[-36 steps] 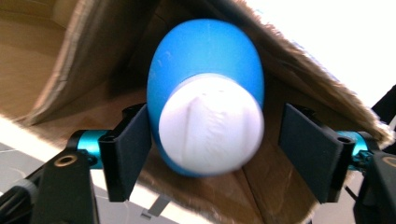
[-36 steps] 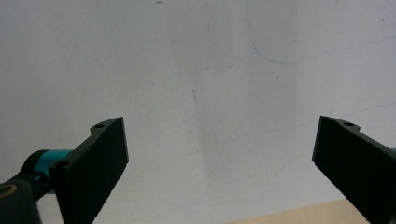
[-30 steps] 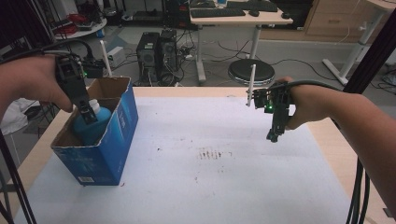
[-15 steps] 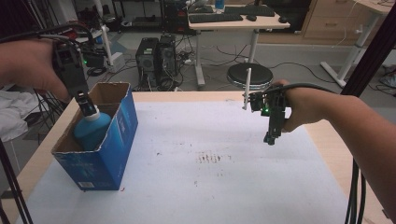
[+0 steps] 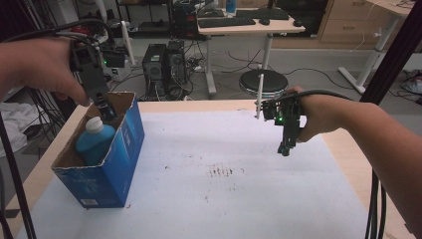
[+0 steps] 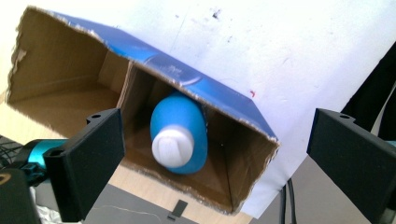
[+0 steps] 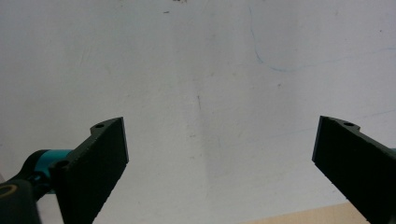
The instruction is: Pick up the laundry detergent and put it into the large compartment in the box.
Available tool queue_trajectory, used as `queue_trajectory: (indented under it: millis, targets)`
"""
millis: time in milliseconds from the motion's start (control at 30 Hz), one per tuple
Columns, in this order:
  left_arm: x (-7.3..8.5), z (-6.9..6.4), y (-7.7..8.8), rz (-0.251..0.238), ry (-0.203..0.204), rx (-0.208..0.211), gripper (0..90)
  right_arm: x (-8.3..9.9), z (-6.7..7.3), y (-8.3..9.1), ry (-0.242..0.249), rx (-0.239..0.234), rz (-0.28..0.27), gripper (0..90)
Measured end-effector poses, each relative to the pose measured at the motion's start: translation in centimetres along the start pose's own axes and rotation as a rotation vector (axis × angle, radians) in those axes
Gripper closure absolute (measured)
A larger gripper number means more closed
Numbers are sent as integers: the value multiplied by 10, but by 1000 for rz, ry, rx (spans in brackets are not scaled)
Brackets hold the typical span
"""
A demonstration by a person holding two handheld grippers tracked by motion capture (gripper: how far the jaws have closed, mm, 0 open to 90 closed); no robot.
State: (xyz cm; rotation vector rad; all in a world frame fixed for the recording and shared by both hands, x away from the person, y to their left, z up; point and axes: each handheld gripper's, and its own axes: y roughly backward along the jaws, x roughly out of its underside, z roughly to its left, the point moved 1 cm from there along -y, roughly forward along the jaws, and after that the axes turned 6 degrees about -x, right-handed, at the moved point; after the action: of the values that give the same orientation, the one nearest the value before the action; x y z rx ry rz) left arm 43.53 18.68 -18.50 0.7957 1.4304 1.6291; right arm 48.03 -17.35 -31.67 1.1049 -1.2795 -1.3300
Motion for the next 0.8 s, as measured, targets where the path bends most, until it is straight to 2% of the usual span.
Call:
queue_trajectory:
  millis: [200,400,467,567,667,800]
  targets:
    - [-15,-6,-7,12,-48,9,17,0,1,1,-2,2,-2,25]
    - [-28,-8,-14,15,-70,13,16,1,2,3,-7,2,3,25]
    - [-35,-12,-17,5,-87,35,16,1,5,6,-5,7,8,25]
    - [-43,-13,-21,0,-116,45,16,2,5,7,5,12,0,25]
    - [-50,-17,-26,4,-179,39,16,2,6,8,-6,16,0,25]
    - [-58,-21,-33,24,-216,54,16,4,6,12,1,20,-17,25]
